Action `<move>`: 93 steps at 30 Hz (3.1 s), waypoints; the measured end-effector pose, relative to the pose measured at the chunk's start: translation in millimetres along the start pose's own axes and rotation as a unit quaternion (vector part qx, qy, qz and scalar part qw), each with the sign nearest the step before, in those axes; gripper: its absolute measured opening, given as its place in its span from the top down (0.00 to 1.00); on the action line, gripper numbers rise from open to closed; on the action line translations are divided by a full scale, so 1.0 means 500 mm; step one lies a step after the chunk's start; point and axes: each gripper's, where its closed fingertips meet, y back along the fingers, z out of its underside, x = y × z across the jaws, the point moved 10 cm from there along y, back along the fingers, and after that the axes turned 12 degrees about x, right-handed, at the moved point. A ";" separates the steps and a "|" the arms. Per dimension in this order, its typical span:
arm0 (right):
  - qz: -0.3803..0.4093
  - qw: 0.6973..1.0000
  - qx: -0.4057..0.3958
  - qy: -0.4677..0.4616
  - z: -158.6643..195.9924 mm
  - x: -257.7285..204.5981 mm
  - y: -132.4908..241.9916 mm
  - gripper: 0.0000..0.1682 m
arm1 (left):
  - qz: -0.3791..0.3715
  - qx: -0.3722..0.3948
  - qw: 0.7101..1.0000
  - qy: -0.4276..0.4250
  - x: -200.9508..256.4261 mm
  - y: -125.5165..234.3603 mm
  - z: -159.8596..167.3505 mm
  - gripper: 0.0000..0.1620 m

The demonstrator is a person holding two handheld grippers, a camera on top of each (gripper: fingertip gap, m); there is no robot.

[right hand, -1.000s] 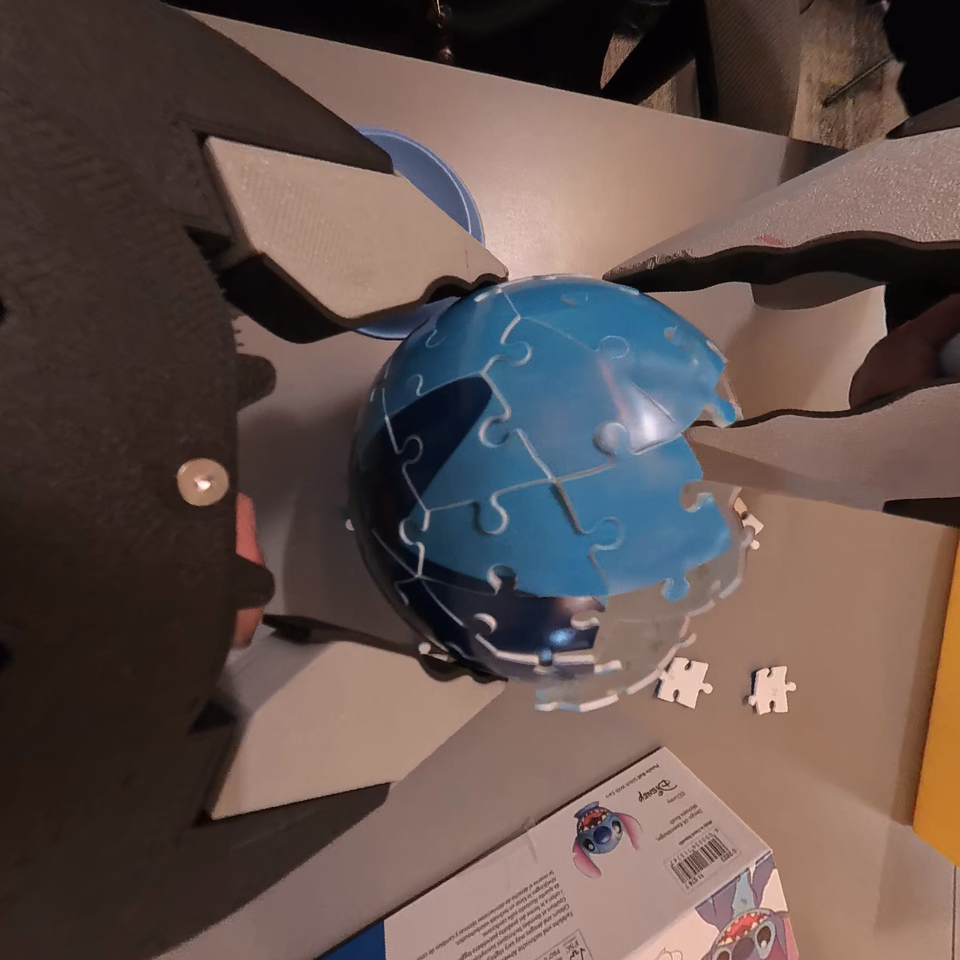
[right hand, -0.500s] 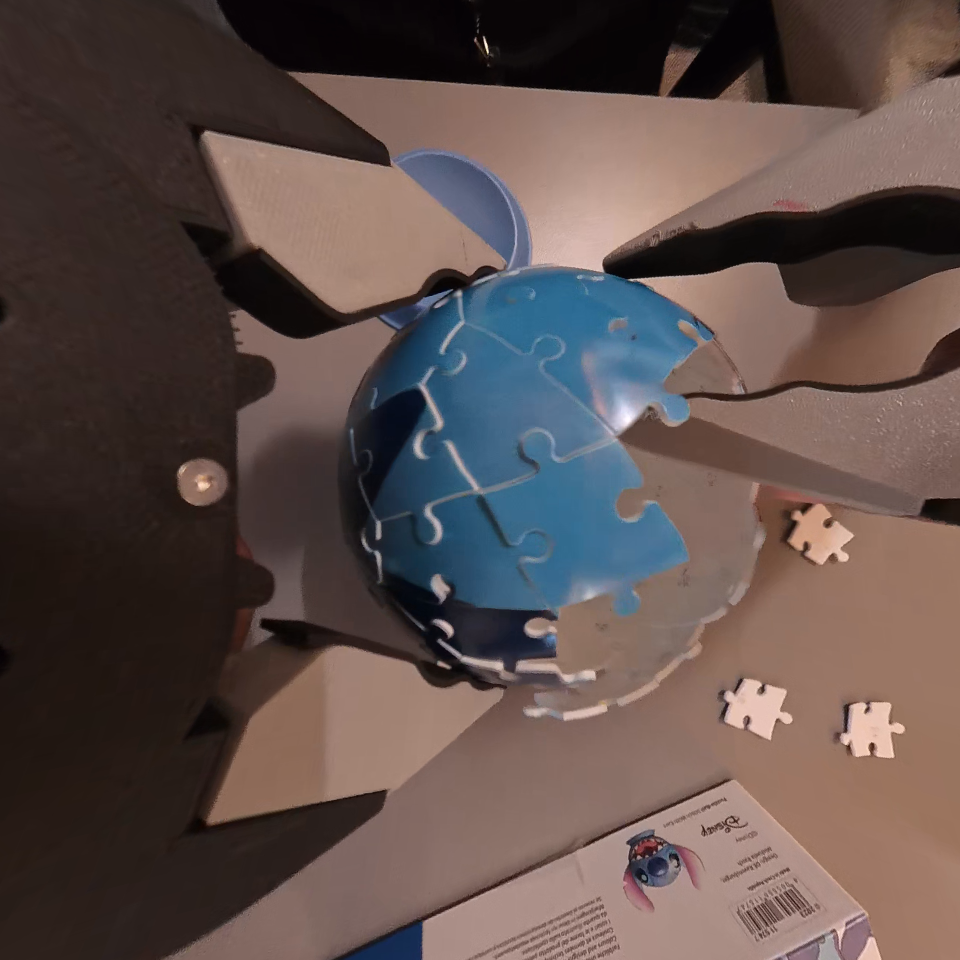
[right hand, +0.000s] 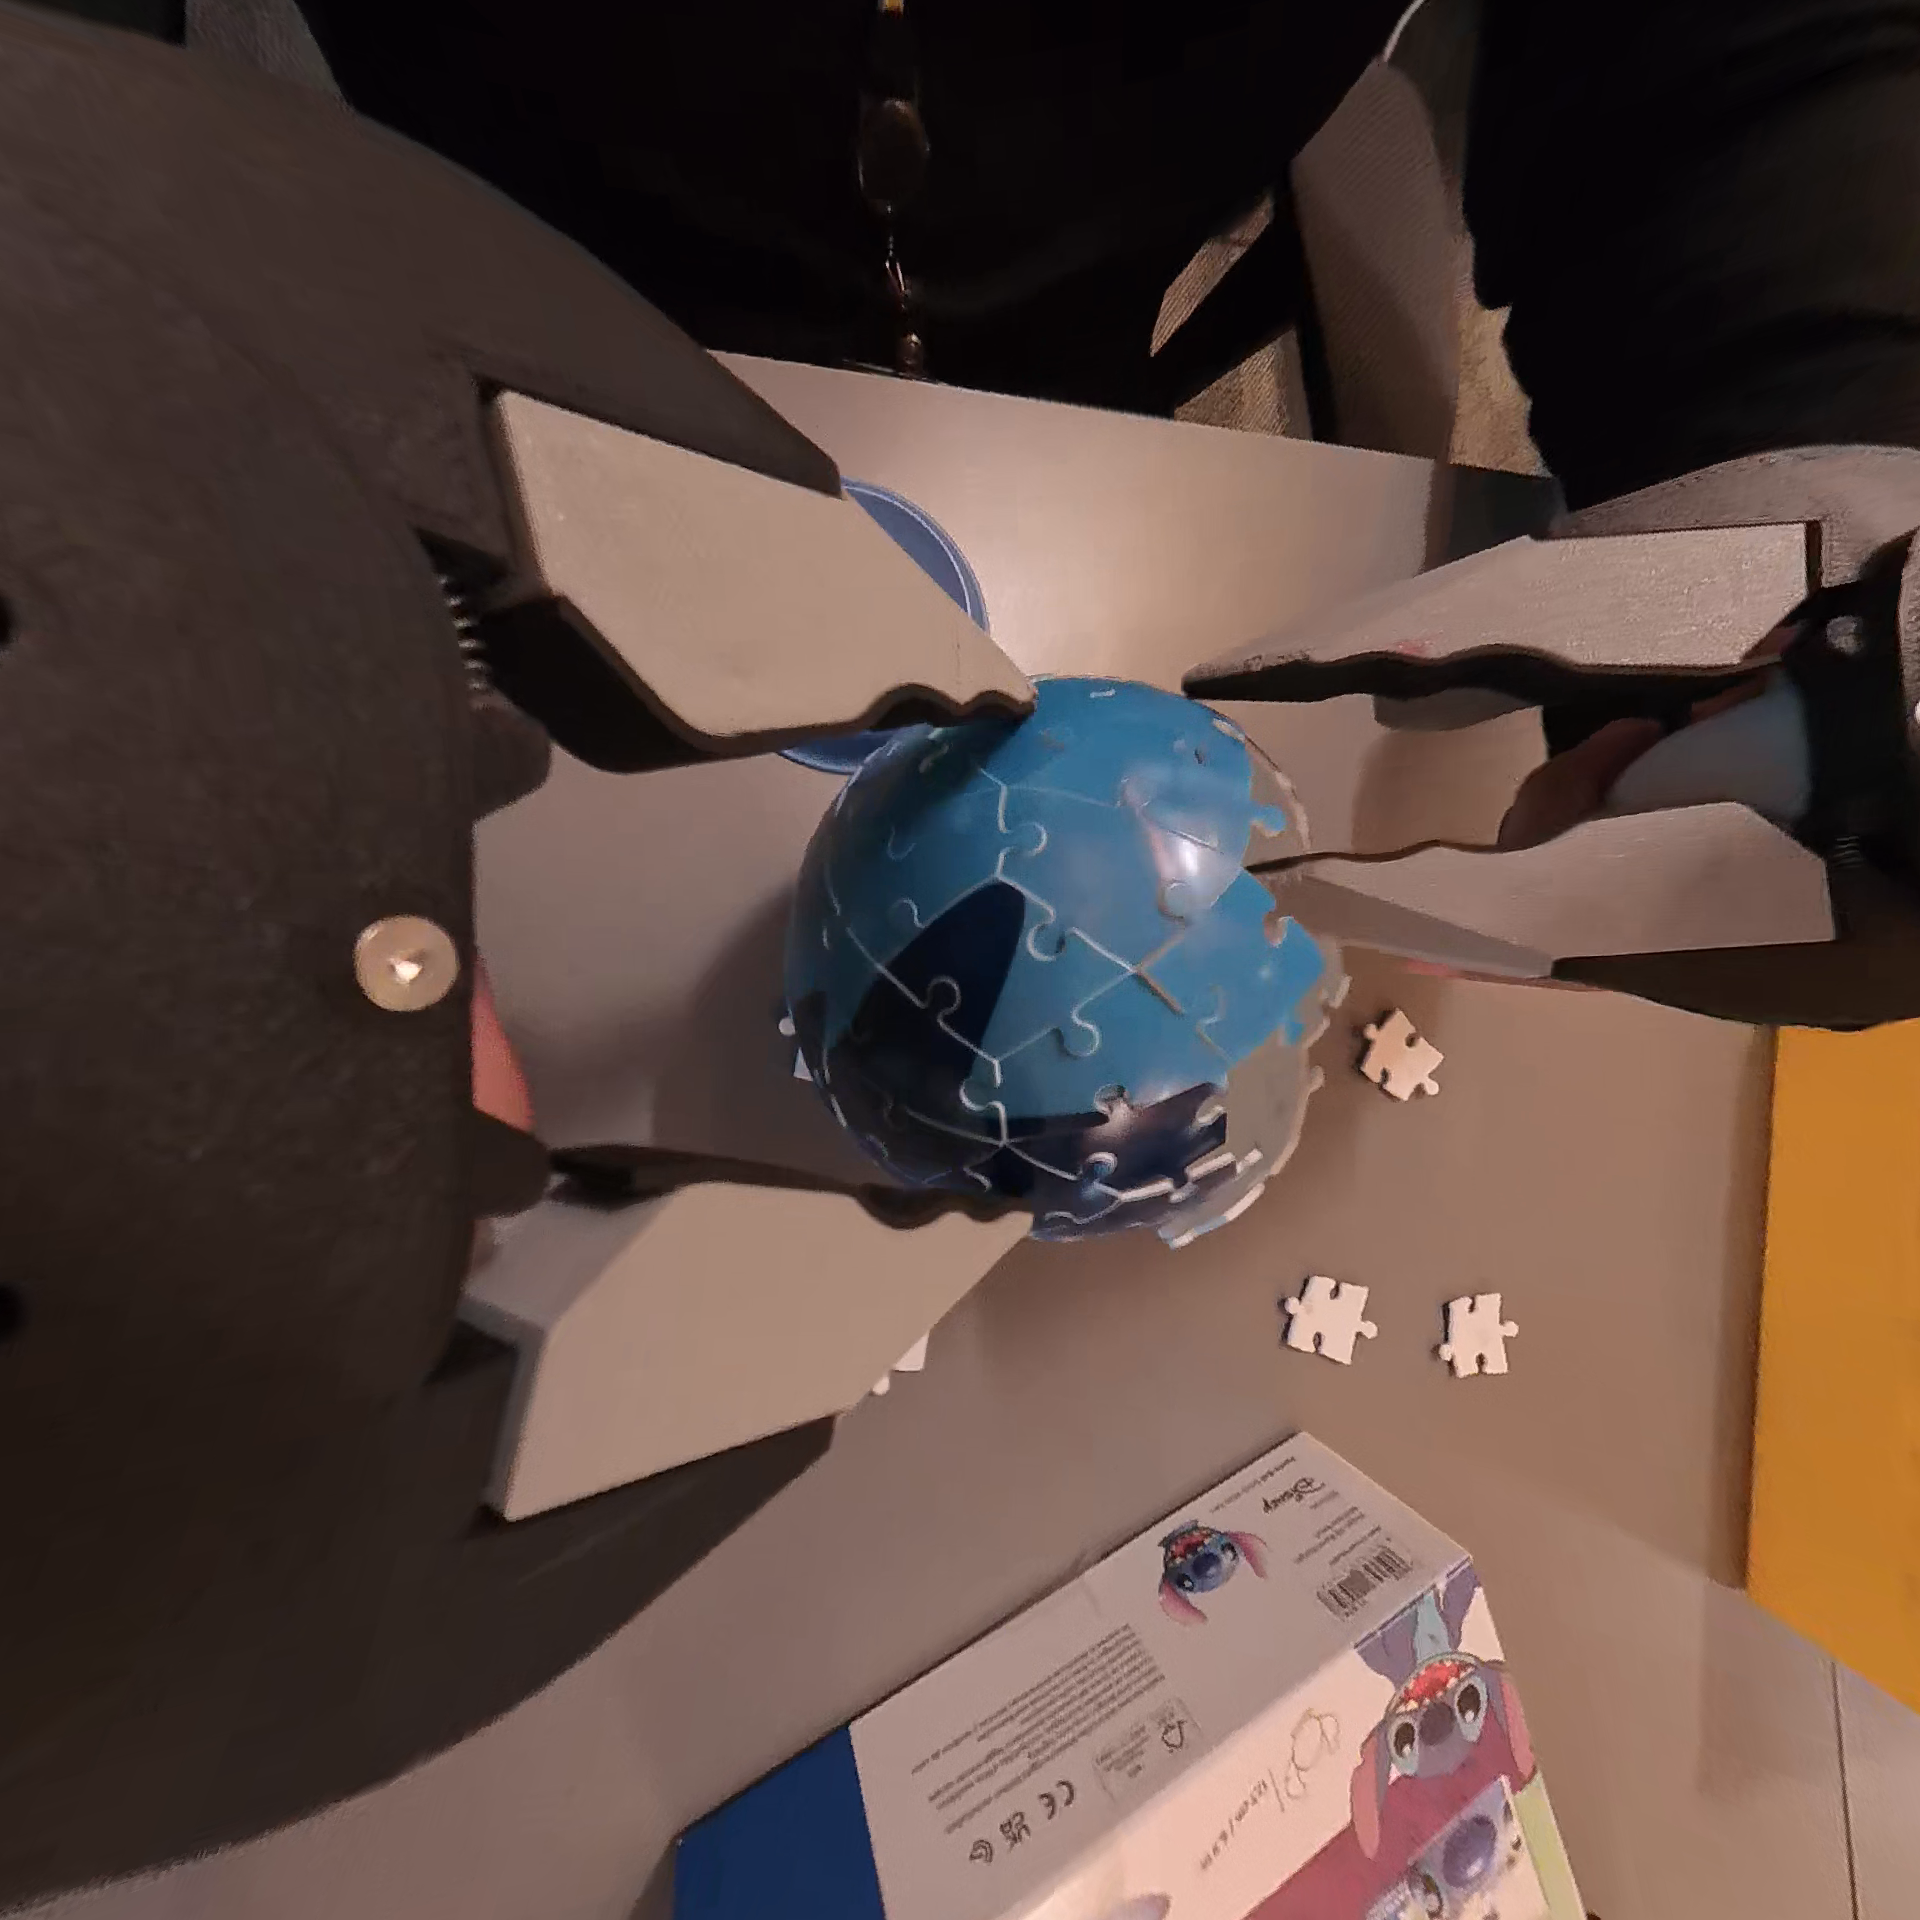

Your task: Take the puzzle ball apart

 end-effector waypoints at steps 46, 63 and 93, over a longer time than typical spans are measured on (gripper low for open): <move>0.012 0.990 0.132 -0.041 0.074 -0.005 0.097 0.44 | -0.049 0.029 0.998 0.038 -0.012 0.038 0.058 0.56; -0.054 0.991 0.116 -0.025 0.115 -0.029 0.064 0.36 | -0.021 0.026 0.999 0.016 0.014 -0.033 0.073 0.55; -0.009 0.995 0.099 -0.022 0.151 -0.012 0.111 0.36 | -0.092 -0.109 0.990 0.011 -0.008 0.017 0.125 0.49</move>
